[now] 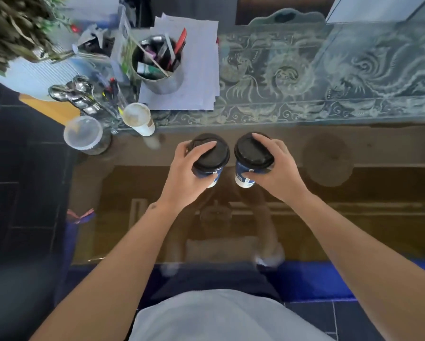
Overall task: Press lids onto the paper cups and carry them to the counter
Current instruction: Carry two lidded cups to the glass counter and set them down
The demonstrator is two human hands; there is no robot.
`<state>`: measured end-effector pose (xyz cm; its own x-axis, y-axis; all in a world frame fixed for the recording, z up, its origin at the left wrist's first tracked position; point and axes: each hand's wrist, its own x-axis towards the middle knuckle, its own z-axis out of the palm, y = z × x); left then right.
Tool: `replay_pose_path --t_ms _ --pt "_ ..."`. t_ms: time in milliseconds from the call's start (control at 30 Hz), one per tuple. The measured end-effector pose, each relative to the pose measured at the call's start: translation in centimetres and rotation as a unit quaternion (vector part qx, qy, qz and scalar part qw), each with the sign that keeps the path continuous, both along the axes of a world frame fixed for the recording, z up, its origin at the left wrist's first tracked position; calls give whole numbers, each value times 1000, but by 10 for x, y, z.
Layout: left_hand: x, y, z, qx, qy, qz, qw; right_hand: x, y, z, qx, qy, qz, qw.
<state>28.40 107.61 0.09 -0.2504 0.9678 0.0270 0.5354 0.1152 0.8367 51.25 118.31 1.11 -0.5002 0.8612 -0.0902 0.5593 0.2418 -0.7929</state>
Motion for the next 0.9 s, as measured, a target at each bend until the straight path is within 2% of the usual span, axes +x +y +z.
replay_pose_path --t_ms 267,500,667,900 --pt "-1 14 -19 20 10 25 999 -5 12 -25 31 51 -1 998" --pt "2 2 -18 57 72 -3 996 8 -2 -30 58 -2 11 998" --pt "6 -1 -18 61 67 2 996 18 -1 -26 55 -21 -29 998" --pt "5 0 -19 72 71 -3 995 15 -1 -20 60 -49 -13 997"
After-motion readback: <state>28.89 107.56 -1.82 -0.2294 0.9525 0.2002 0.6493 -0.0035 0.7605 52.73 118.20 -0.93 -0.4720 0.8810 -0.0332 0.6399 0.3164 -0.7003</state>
